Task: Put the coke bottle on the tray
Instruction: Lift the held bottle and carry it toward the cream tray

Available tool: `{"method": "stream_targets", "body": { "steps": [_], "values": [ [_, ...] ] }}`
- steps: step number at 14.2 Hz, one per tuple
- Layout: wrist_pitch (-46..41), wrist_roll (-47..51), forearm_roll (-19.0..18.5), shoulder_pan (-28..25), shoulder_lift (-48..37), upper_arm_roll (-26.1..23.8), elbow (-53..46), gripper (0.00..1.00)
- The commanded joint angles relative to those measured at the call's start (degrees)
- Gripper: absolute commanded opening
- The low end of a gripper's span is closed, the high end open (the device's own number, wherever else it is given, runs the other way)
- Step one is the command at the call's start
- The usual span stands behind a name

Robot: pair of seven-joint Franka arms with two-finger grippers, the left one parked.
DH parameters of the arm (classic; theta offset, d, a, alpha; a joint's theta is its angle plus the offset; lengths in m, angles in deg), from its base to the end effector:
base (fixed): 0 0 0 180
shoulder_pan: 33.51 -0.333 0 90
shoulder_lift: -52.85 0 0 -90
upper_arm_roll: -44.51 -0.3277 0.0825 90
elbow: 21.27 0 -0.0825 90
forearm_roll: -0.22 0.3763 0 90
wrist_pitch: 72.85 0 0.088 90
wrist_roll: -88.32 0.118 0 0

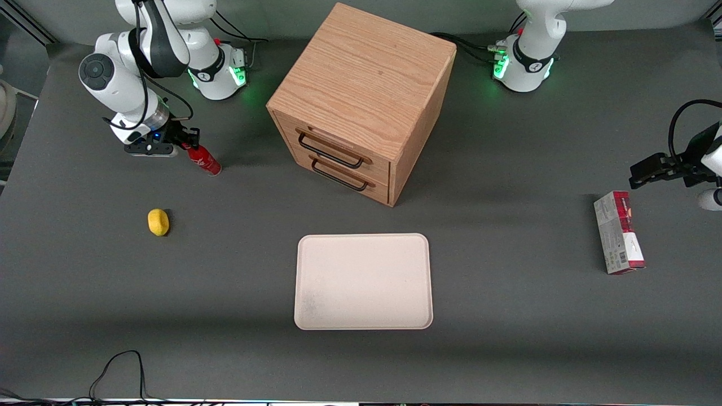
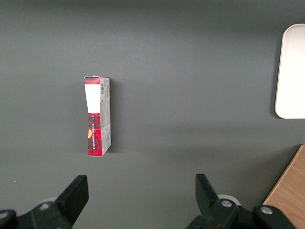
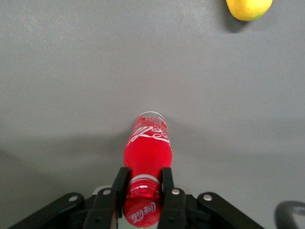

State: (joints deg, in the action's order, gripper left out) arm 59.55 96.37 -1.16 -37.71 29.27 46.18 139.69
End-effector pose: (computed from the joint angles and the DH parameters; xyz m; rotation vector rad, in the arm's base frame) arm 0.3371 0.0152 0.3201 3.1229 -0.1193 -0.1346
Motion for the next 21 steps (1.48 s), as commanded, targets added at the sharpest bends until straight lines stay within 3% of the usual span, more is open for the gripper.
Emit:
{"method": "stream_targets", "body": {
  "steps": [1, 6, 13, 16, 19, 21],
  "values": [
    [-1.4, -0.3, 1.1, 0.2, 0.8, -0.3, -2.2, 0.00],
    [-11.9, -1.2, 1.1, 0.7, 5.6, -0.3, -17.6, 0.00],
    [-39.6, 0.5, 1.2, 0.7, 20.4, -2.2, -55.3, 0.00],
    [-46.9, 7.0, 1.7, 0.5, 27.3, -8.1, -69.6, 0.00],
    [-48.0, 18.6, 4.7, 0.5, 33.8, -12.8, -81.7, 0.00],
    [-47.8, 25.0, 4.5, 0.4, 38.9, -17.3, -88.9, 0.00]
  ]
}}
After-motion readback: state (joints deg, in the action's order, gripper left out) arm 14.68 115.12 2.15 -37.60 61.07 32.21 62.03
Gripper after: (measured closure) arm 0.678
